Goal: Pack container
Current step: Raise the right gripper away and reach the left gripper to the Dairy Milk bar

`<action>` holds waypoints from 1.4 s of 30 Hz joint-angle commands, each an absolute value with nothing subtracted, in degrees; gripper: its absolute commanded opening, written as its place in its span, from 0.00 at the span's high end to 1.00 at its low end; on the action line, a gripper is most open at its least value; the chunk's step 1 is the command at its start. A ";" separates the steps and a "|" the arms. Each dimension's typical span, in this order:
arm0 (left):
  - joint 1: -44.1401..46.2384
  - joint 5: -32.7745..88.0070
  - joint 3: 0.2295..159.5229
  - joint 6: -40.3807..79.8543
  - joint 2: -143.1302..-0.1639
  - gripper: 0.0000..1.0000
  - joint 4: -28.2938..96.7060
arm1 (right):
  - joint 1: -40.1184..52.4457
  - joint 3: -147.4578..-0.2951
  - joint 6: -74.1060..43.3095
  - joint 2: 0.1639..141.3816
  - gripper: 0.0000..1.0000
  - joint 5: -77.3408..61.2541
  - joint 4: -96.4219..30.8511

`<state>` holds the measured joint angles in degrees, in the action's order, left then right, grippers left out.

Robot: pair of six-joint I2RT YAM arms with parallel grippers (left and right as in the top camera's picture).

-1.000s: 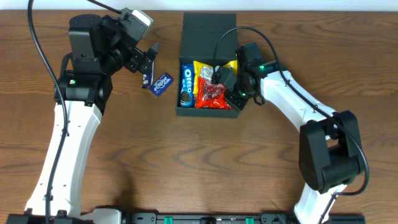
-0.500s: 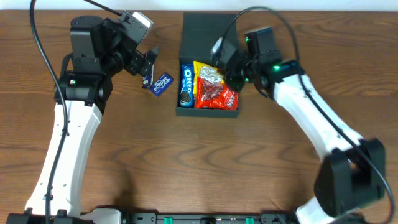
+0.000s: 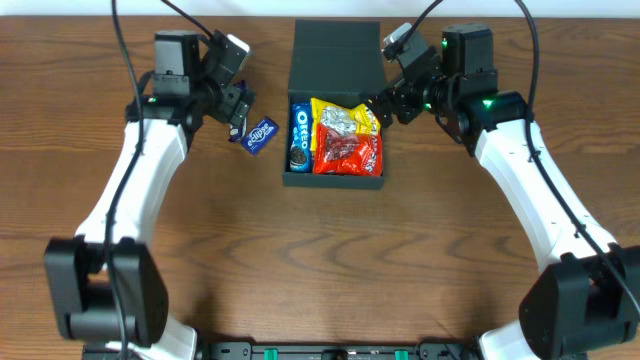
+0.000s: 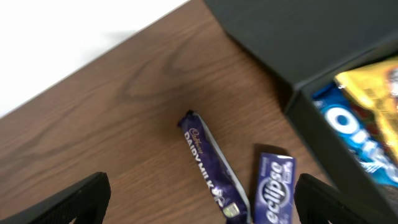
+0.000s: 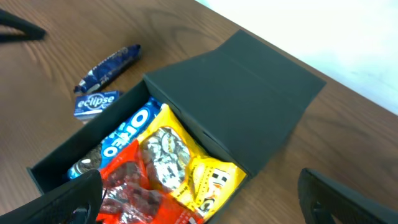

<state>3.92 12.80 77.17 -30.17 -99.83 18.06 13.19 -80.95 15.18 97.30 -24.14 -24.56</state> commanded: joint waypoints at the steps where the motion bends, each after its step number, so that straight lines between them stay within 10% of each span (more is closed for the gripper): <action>1: 2.83 11.40 77.52 -29.12 -102.80 0.05 16.25 | 13.04 -81.65 12.19 97.38 0.01 -28.99 -24.60; 19: 0.93 14.68 77.52 -10.44 -116.75 0.00 10.17 | 13.04 -81.65 11.60 97.38 0.01 -36.45 -24.56; 27: 1.32 14.00 77.52 -8.69 -119.35 0.20 9.06 | 13.04 -81.65 11.60 97.38 0.01 -36.23 -24.58; 42: 1.58 4.60 77.52 -5.54 -121.23 0.29 9.17 | 13.04 -81.65 11.60 97.38 0.01 -36.23 -24.62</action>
